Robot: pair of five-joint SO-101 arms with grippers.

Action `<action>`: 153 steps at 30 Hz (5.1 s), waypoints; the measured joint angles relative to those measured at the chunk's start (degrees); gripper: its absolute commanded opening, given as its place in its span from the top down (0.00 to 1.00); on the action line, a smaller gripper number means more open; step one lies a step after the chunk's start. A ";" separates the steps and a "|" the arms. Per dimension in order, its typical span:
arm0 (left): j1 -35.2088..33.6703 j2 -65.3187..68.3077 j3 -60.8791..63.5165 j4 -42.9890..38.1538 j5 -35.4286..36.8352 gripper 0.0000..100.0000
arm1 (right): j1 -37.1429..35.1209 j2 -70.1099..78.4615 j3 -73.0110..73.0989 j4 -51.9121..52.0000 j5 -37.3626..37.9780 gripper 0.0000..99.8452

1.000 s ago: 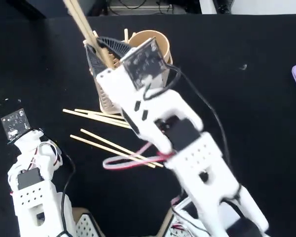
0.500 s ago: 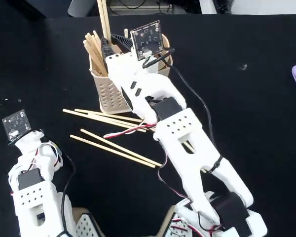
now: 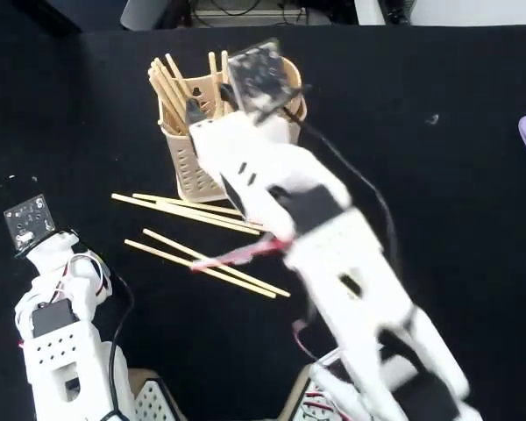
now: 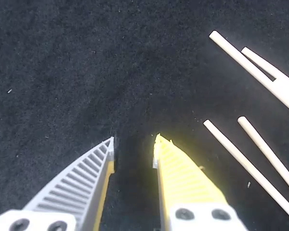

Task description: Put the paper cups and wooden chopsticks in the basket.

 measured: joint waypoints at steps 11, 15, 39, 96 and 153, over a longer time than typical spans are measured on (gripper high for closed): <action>0.00 0.09 -0.44 4.75 -6.68 0.79 | 22.24 -33.49 13.54 32.18 16.62 0.84; 0.35 0.09 -5.71 12.40 -9.67 0.79 | 34.29 -36.84 29.27 31.56 19.87 0.84; 22.42 63.21 -49.76 26.81 29.71 0.79 | 39.91 -37.45 63.47 10.73 18.37 0.84; 22.59 72.09 -49.14 15.03 53.89 0.79 | 39.91 -37.45 63.47 10.37 18.37 0.84; 12.13 76.92 -61.89 21.27 37.10 0.97 | 39.91 -37.45 63.47 10.37 18.37 0.84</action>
